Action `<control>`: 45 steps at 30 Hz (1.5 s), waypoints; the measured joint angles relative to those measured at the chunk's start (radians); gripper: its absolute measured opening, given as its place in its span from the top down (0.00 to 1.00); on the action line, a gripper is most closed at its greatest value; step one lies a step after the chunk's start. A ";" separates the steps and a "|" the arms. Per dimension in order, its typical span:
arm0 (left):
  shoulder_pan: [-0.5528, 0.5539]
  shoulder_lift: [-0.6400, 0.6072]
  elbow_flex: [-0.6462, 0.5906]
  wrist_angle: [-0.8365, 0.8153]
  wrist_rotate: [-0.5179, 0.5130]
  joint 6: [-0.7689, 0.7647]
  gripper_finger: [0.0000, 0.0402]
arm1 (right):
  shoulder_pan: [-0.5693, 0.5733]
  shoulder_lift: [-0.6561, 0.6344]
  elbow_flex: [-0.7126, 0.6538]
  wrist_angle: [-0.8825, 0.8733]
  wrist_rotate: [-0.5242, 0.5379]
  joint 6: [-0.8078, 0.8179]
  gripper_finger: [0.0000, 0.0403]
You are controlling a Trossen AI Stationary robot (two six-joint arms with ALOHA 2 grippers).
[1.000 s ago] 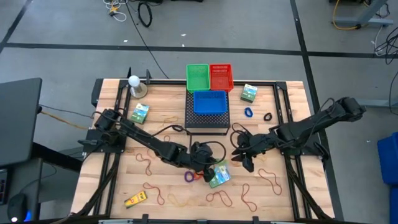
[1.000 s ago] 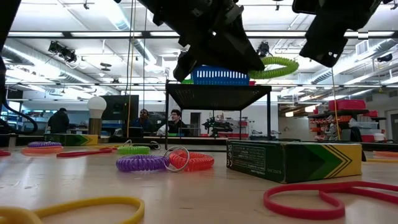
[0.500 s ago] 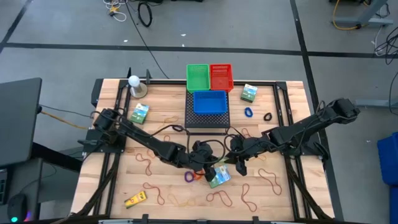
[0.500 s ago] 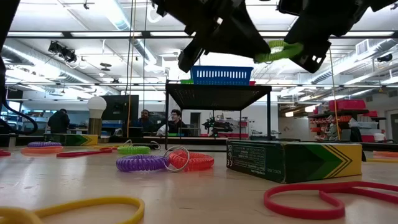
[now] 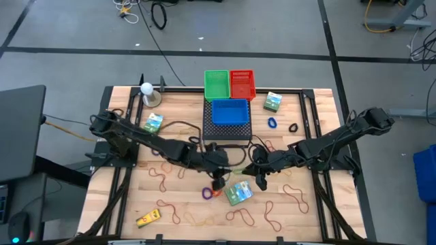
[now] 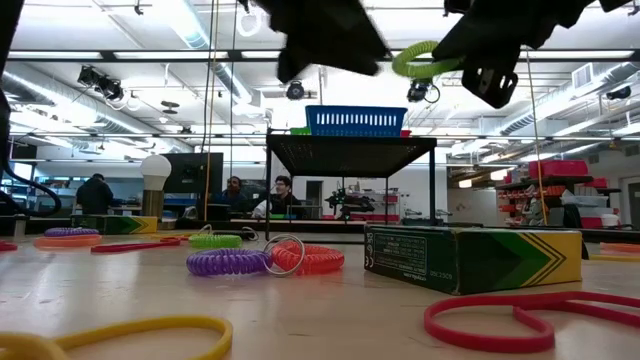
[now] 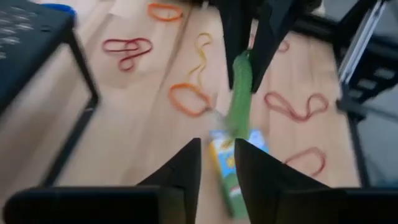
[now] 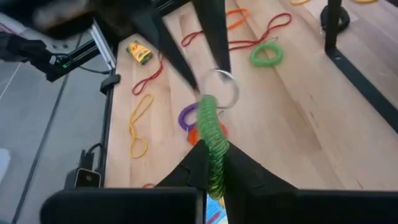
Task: Pick & Place Office Desk Supplies
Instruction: Put the green spring keychain into the red bin on the shelf
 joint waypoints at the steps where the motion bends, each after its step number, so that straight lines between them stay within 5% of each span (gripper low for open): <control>1: 0.009 -0.021 0.000 -0.027 0.001 0.011 0.71 | -0.001 0.000 0.000 0.000 0.003 0.004 0.94; 9: 0.066 -0.191 0.000 -0.126 -0.072 0.125 0.69 | -0.056 -0.070 0.001 -0.002 0.006 -0.064 0.94; 19: 0.130 -0.225 -0.001 -0.071 -0.147 0.022 0.96 | -0.300 -0.289 0.001 -0.080 -0.069 -0.345 0.94; 25: 0.169 -0.239 -0.010 -0.035 -0.122 0.108 0.99 | -0.435 -0.334 0.070 -0.154 -0.073 -0.414 0.94; 33: 0.350 -0.465 -0.358 0.321 0.177 0.189 0.99 | -0.660 -0.165 0.324 -0.227 -0.013 -0.464 0.94; 39: 0.480 -0.708 -0.549 0.387 0.233 0.215 0.98 | -0.833 0.081 0.592 -0.434 -0.030 -0.429 0.94; 45: 0.587 -0.831 -0.606 0.381 0.228 0.165 0.96 | -0.966 0.313 0.821 -0.642 -0.104 -0.424 0.94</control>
